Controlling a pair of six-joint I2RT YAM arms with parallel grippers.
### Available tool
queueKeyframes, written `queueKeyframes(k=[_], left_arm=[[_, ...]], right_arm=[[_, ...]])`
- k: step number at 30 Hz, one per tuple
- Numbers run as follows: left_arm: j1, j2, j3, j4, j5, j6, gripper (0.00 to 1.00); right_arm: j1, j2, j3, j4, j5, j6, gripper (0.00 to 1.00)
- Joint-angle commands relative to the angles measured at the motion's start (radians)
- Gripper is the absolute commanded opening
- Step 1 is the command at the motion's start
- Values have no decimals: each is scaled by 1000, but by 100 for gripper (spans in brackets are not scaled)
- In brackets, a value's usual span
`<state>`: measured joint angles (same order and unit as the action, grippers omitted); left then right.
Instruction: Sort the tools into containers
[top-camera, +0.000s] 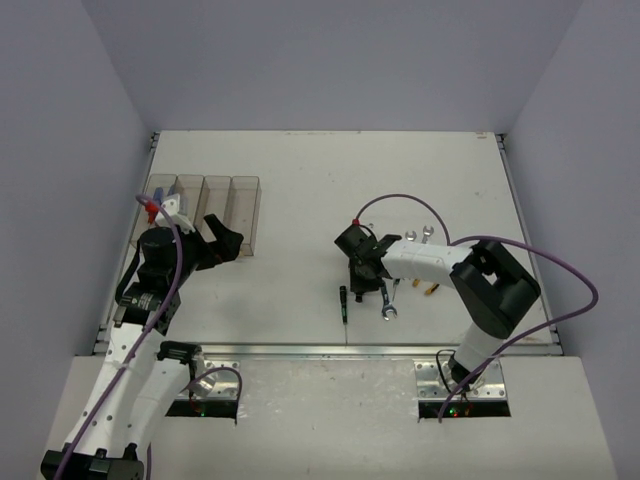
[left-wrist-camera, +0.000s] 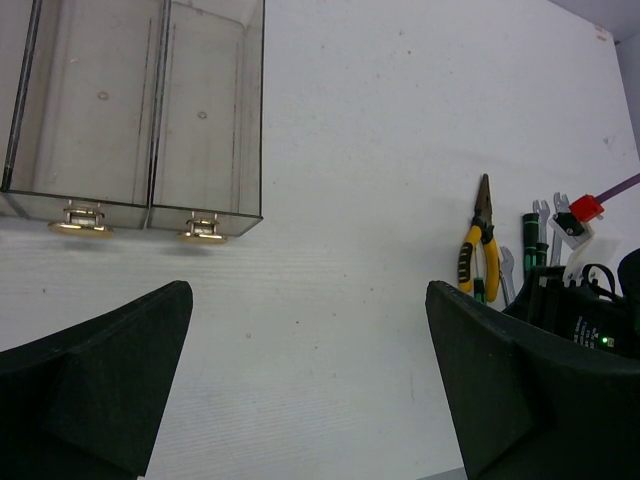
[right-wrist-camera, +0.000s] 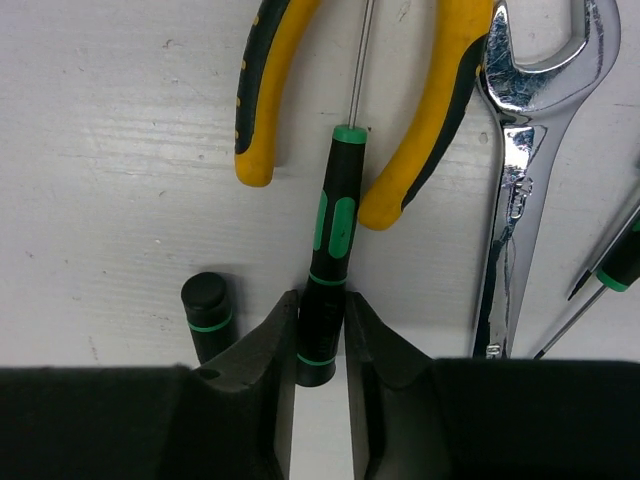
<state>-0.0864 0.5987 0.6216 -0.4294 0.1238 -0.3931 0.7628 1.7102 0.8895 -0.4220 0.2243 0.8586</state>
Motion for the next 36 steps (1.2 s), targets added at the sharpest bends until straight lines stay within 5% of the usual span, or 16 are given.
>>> queueKeyframes(k=[1, 7, 13, 15, 19, 21, 26, 36], left_arm=[[-10, -4, 27, 54, 11, 13, 100], [-12, 7, 29, 61, 37, 5, 100], [-13, 65, 4, 138, 225, -76, 100], [-15, 72, -41, 277, 323, -142, 100], [-104, 113, -186, 722, 506, -398, 100], [-208, 168, -211, 893, 501, -443, 100], [-363, 267, -183, 985, 418, -449, 97], [-445, 391, -181, 1158, 379, -526, 77]], right_arm=[[1, -10, -21, 0, 28, 31, 19], [3, -88, 0, -32, 23, 22, 7], [3, -297, 4, -50, -38, -16, 5], [3, -343, 6, -47, -65, -29, 4], [1, -479, -85, 222, -282, -138, 0], [3, -525, -117, 328, -382, -166, 0], [1, -625, -187, 558, -584, -172, 0], [7, -643, -203, 703, -732, -142, 0]])
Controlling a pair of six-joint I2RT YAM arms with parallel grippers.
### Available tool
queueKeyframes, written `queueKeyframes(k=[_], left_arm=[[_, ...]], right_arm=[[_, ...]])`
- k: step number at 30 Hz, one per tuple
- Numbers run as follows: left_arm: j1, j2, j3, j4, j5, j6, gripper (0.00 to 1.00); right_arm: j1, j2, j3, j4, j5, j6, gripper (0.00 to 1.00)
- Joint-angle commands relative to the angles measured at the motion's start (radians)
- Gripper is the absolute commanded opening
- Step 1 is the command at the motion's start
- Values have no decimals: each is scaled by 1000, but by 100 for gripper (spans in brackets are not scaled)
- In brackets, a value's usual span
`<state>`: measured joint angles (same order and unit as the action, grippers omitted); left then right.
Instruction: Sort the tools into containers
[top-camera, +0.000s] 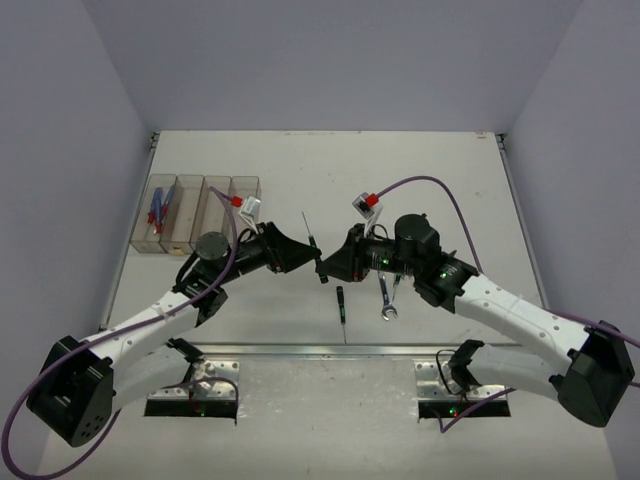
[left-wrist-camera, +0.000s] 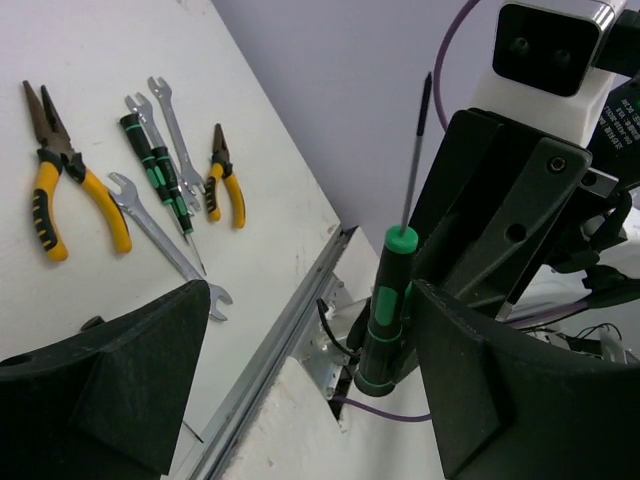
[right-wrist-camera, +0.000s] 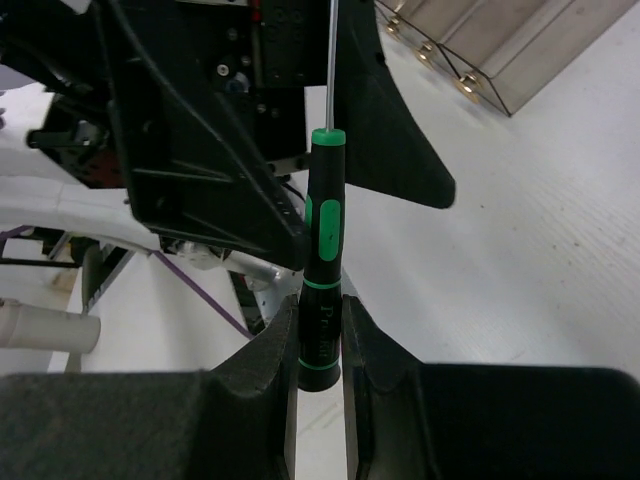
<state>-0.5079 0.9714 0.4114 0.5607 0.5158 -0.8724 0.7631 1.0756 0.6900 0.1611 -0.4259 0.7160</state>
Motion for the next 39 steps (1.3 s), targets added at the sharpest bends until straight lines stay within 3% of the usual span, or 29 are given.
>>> queueKeyframes(k=[1, 4, 6, 7, 9, 10, 11, 13, 14, 18, 20, 22, 26, 30, 34, 37, 39], left_arm=[[-33, 31, 36, 191, -11, -55, 75], [-55, 66, 66, 210, -20, -56, 44], [-63, 81, 83, 209, -17, -54, 9], [-63, 82, 87, 198, -15, -51, 0], [-63, 81, 107, 134, -20, -9, 0], [-64, 78, 135, 46, -37, 37, 0], [-64, 76, 161, -20, -66, 76, 0], [-61, 75, 259, -258, -181, 219, 0], [-60, 96, 366, -458, -244, 350, 0], [-38, 317, 747, -1011, -810, 638, 0], [19, 395, 822, -1096, -961, 660, 0], [67, 446, 878, -1124, -1009, 671, 0], [157, 556, 964, -1076, -1098, 726, 0], [245, 647, 1016, -967, -1200, 944, 0], [382, 644, 931, -825, -1291, 1196, 0], [448, 626, 860, -716, -1244, 1201, 0], [471, 661, 823, -658, -1289, 1221, 0]], right_arm=[[8, -2, 0, 131, -93, 4, 0], [10, 9, 8, 139, -102, 10, 0], [9, 8, 9, 140, -91, 9, 0], [10, 3, 8, 133, -77, 7, 1], [10, -12, 8, 94, -8, -3, 10], [8, -21, 10, 63, 37, -13, 20], [9, -34, 11, 37, 68, -26, 39], [10, -51, 30, -76, 193, -33, 95], [9, -53, 60, -207, 256, -36, 99], [7, -78, 100, -488, 608, -42, 99], [3, -112, 71, -538, 667, -60, 99], [1, -138, 49, -540, 691, -83, 99], [-26, -172, 22, -542, 702, -130, 99], [-67, -169, 7, -543, 649, -175, 99], [-83, -176, -37, -541, 616, -193, 99], [-88, -193, -73, -527, 606, -202, 99], [-92, -203, -82, -521, 583, -212, 99]])
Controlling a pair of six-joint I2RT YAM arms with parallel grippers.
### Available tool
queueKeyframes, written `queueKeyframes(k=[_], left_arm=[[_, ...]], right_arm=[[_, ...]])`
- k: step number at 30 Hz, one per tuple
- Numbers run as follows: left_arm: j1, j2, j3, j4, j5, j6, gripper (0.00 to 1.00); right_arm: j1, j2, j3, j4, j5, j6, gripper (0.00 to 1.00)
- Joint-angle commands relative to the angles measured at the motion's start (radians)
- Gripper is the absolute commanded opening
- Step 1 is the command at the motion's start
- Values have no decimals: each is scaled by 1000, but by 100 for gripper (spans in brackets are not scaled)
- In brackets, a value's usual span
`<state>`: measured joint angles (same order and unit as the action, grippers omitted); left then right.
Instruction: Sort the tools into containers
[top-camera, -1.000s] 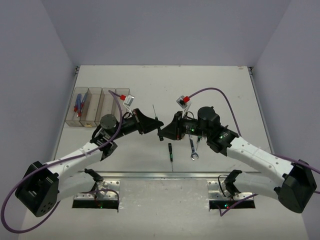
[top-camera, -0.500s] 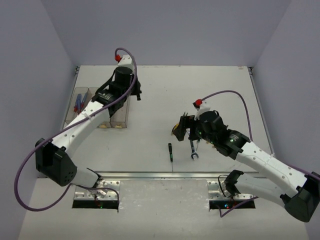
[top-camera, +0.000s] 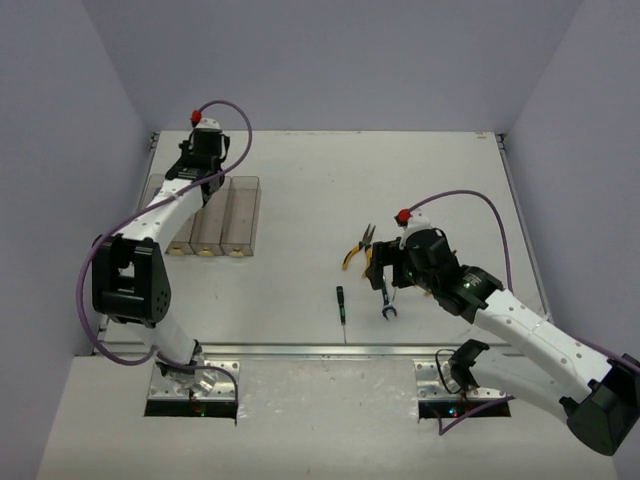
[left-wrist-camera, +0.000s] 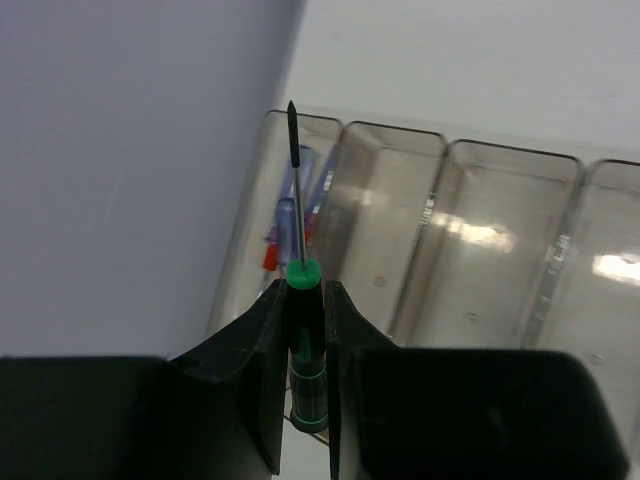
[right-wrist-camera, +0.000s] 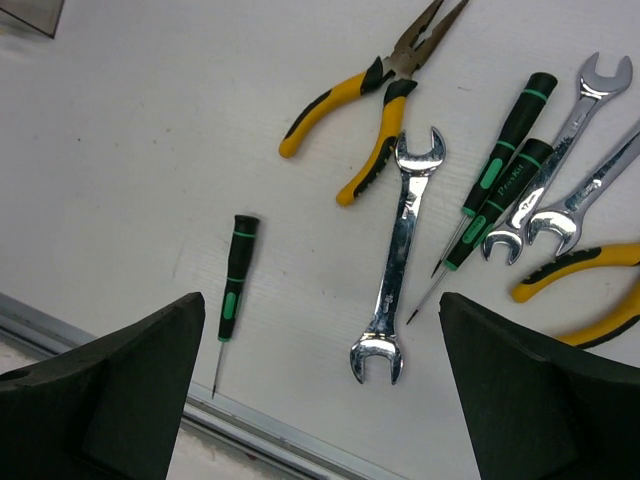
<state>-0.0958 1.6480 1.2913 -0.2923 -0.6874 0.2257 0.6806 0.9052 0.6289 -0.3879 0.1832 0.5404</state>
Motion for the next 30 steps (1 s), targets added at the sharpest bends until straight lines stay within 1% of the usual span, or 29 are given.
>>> queueKeyframes(k=[1, 4, 8, 9, 11, 12, 13, 14, 16, 17, 19, 20, 22, 23, 25, 26, 28, 29, 30], left_arm=[[64, 1, -72, 217, -110, 119, 0], [73, 47, -96, 227, -72, 66, 0], [90, 114, -141, 255, -73, 35, 0], [93, 123, -145, 252, -64, 32, 0], [96, 149, -123, 217, -58, -23, 0], [96, 154, -118, 191, -52, -44, 6], [96, 159, -115, 182, -52, -55, 8], [96, 169, -110, 170, -57, -62, 24], [96, 183, -107, 158, -64, -75, 59], [96, 186, -100, 142, -54, -85, 67], [96, 174, -62, 103, -34, -139, 92], [96, 166, -47, 72, -28, -166, 100], [96, 139, -3, 24, -3, -208, 100], [96, 104, 25, 0, 23, -232, 100], [96, 49, 41, -61, 63, -317, 100], [96, -3, 59, -107, 108, -342, 100], [96, -117, 60, -171, 239, -438, 100], [95, -160, 38, -173, 291, -478, 100], [85, -210, -5, -168, 341, -495, 100]], right_arm=[[-11, -36, -22, 28, -28, -41, 99], [-15, -37, -23, 37, -43, -43, 99], [-16, -23, -21, 50, -85, -32, 99], [-15, -22, -21, 50, -90, -29, 99], [-15, -19, -32, 70, -104, -6, 99], [-15, -17, -39, 85, -124, 5, 99], [-15, -17, -42, 90, -129, 15, 99], [-15, -9, -41, 100, -161, 30, 99], [-12, 18, -32, 115, -228, 54, 99], [-12, 18, -31, 121, -229, 55, 99], [-1, 55, -24, 134, -254, 78, 99], [7, 69, -16, 130, -251, 90, 99], [21, 133, 8, 109, -226, 115, 99], [30, 195, 26, 92, -193, 132, 99], [72, 273, 73, 62, -143, 146, 99], [89, 342, 90, 53, -84, 160, 99], [130, 458, 140, 39, -35, 183, 97], [138, 492, 159, 47, -24, 194, 94], [142, 525, 167, 55, -21, 206, 89]])
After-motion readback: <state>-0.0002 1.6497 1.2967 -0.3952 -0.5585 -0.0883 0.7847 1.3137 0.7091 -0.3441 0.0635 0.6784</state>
